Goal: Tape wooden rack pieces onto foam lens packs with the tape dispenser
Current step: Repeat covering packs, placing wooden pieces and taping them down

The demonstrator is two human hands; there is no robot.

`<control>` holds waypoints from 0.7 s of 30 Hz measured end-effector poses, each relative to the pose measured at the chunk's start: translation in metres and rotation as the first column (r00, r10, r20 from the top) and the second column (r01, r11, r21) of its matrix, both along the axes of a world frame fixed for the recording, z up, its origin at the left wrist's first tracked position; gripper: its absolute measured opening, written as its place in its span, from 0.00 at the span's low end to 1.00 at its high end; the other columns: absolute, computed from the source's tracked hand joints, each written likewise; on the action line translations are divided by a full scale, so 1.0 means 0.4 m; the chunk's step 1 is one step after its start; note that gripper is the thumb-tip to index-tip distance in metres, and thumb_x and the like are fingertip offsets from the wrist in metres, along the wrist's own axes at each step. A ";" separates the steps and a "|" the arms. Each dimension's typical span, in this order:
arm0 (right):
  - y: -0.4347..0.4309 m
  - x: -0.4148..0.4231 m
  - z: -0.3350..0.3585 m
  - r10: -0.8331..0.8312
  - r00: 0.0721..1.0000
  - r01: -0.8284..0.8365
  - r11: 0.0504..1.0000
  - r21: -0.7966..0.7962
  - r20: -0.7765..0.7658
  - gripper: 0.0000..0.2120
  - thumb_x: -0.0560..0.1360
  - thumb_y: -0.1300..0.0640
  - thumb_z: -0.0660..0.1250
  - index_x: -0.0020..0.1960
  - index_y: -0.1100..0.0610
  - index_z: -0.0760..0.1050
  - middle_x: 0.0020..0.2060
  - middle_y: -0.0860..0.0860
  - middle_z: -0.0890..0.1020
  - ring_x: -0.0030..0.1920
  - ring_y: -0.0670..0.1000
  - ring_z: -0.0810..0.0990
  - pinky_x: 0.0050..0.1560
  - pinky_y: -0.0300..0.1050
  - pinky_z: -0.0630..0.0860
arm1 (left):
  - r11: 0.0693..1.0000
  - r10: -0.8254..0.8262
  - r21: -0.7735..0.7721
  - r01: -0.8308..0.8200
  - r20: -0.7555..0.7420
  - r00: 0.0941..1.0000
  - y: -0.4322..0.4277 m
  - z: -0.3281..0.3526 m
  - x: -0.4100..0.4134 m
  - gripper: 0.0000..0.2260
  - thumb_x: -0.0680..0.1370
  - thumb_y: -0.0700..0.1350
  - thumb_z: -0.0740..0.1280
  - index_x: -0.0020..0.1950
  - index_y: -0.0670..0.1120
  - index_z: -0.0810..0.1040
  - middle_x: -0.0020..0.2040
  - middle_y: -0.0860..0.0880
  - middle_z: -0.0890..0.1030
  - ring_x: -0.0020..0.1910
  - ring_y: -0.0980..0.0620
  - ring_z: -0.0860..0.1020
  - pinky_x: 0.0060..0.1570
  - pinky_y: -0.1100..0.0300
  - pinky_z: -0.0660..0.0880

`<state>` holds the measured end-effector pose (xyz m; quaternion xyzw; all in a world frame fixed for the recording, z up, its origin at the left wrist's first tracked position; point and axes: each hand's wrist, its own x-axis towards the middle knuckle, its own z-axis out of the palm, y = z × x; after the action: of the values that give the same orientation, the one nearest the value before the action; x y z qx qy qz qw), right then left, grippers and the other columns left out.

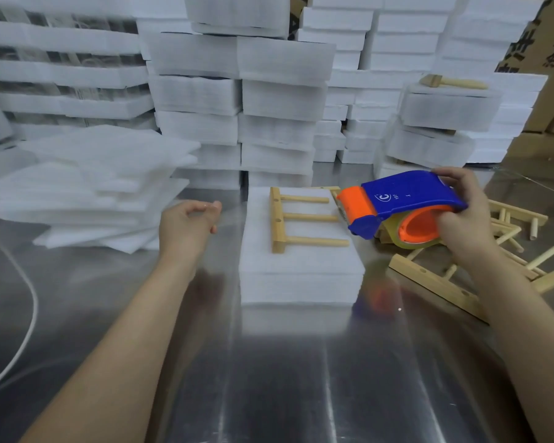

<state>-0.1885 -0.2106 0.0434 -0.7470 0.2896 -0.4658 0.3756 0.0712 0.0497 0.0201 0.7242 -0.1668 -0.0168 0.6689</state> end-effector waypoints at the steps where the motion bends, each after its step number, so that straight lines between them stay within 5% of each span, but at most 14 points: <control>1: 0.001 0.000 -0.002 -0.007 1.000 0.007 1.000 -0.004 -0.016 0.30 0.72 0.73 0.66 0.61 0.41 0.69 0.49 0.32 0.76 0.47 0.30 0.77 0.40 0.35 0.74 | 1.000 0.004 0.025 -0.004 0.004 1.000 -0.003 -0.007 -0.001 0.11 0.76 0.48 0.70 0.34 0.48 0.77 0.24 0.54 0.73 0.27 0.63 0.72 0.37 0.62 0.67; 5: 0.004 -0.004 -0.012 -0.022 0.995 0.021 1.000 -0.011 -0.093 0.32 0.72 0.74 0.64 0.59 0.37 0.68 0.45 0.24 0.74 0.48 0.32 0.77 0.42 0.39 0.73 | 0.979 0.027 0.202 -0.033 0.035 0.999 -0.018 -0.035 -0.009 0.12 0.76 0.51 0.68 0.34 0.49 0.76 0.27 0.52 0.75 0.32 0.51 0.73 0.42 0.60 0.70; 8: 0.003 -0.005 -0.015 -0.028 0.993 0.028 1.000 -0.002 -0.110 0.32 0.73 0.71 0.65 0.58 0.33 0.67 0.48 0.28 0.74 0.51 0.41 0.77 0.43 0.43 0.75 | 0.949 0.018 0.312 -0.037 0.063 0.998 -0.028 -0.049 -0.028 0.12 0.77 0.53 0.67 0.36 0.49 0.76 0.30 0.53 0.78 0.35 0.48 0.76 0.44 0.56 0.73; 13: 0.001 -0.009 -0.017 -0.001 0.996 0.001 1.000 -0.006 -0.088 0.31 0.74 0.72 0.64 0.59 0.36 0.67 0.51 0.34 0.75 0.53 0.42 0.77 0.43 0.41 0.74 | 0.884 -0.092 0.467 0.022 0.126 0.988 -0.045 -0.052 -0.054 0.07 0.78 0.50 0.63 0.40 0.51 0.72 0.42 0.45 0.82 0.44 0.41 0.79 0.47 0.50 0.75; 21: 0.007 -0.007 -0.020 0.031 0.998 -0.030 1.000 0.010 -0.061 0.29 0.73 0.74 0.62 0.60 0.41 0.68 0.51 0.37 0.76 0.51 0.39 0.78 0.43 0.38 0.73 | 0.830 -0.162 0.556 -0.054 0.333 0.929 -0.041 -0.058 -0.065 0.05 0.78 0.44 0.61 0.50 0.49 0.76 0.46 0.48 0.78 0.49 0.43 0.76 0.49 0.49 0.75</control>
<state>-0.1913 -0.2077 0.0354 -0.7636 0.2918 -0.4355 0.3769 0.0453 0.0334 -0.0030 0.8720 -0.2971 0.0514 0.3857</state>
